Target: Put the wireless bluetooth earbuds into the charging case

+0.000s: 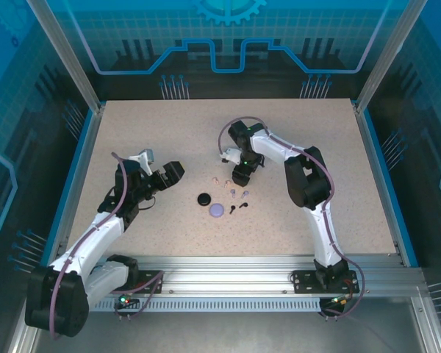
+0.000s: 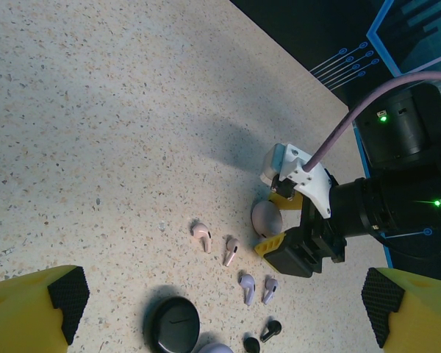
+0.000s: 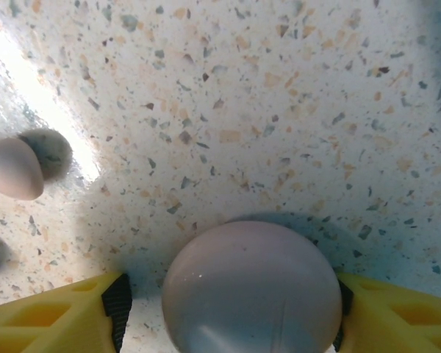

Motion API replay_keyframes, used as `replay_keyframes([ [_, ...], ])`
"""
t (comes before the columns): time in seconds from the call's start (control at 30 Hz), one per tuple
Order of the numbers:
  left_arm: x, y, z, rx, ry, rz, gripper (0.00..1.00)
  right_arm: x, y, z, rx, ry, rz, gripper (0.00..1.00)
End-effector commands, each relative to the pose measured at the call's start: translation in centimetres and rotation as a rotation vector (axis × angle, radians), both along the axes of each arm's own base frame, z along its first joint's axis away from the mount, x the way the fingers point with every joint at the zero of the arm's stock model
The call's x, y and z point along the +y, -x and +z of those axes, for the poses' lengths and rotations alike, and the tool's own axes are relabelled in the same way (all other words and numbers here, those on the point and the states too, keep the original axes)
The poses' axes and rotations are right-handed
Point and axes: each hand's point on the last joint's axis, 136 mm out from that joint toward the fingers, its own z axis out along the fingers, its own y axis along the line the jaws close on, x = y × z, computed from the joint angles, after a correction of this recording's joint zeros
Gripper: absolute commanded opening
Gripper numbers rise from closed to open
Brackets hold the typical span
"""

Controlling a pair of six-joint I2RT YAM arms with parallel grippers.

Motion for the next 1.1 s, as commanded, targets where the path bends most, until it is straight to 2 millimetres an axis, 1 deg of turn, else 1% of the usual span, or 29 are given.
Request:
replay_keyframes([
  [0.0, -0.3, -0.1, 0.5, -0.016, -0.014, -0.015, 0.99, 0.9, 0.3, 0.7, -0.006, -0.016, -0.007, 0.71],
  [0.07, -0.3, -0.1, 0.5, -0.014, -0.014, -0.016, 0.99, 1.0, 0.1, 0.4, -0.003, -0.006, -0.018, 0.71],
  [0.2, -0.3, -0.1, 0.6, -0.017, -0.016, -0.015, 0.99, 0.9, -0.1, -0.2, 0.003, 0.01, -0.032, 0.68],
  [0.37, -0.3, -0.1, 0.6, -0.018, -0.017, -0.016, 0.99, 0.5, 0.0, -0.4, -0.004, 0.042, -0.02, 0.64],
  [0.53, -0.2, -0.1, 0.5, -0.017, -0.019, -0.013, 0.99, 0.1, 0.5, -0.8, 0.011, 0.062, -0.007, 0.64],
  [0.7, -0.3, 0.0, 0.4, -0.016, -0.02, -0.016, 0.99, 0.1, 0.6, -0.8, 0.016, 0.066, -0.001, 0.63],
  [0.73, -0.3, 0.0, 0.5, -0.016, -0.02, -0.016, 0.99, 0.0, 0.9, -1.9, 0.039, 0.08, 0.002, 0.62],
  [0.87, -0.3, -0.1, 0.5, -0.017, -0.019, -0.016, 0.99, 0.0, 1.2, -2.4, 0.051, 0.093, 0.007, 0.56],
  [0.93, -0.3, -0.1, 0.6, -0.017, -0.017, -0.018, 0.99, 0.1, 1.2, -2.3, 0.049, 0.079, 0.005, 0.52],
  [1.0, -0.4, -0.1, 0.6, -0.018, -0.016, -0.021, 0.99, 0.3, 1.1, -1.8, 0.035, 0.062, 0.0, 0.5],
  [1.03, -0.4, -0.1, 0.7, -0.017, -0.013, -0.024, 0.99, 0.4, 1.2, -2.0, 0.036, 0.056, -0.003, 0.49],
  [1.07, -0.5, 0.0, 0.7, -0.017, -0.011, -0.029, 0.99, 0.6, 0.8, -0.6, 0.001, 0.029, -0.007, 0.48],
])
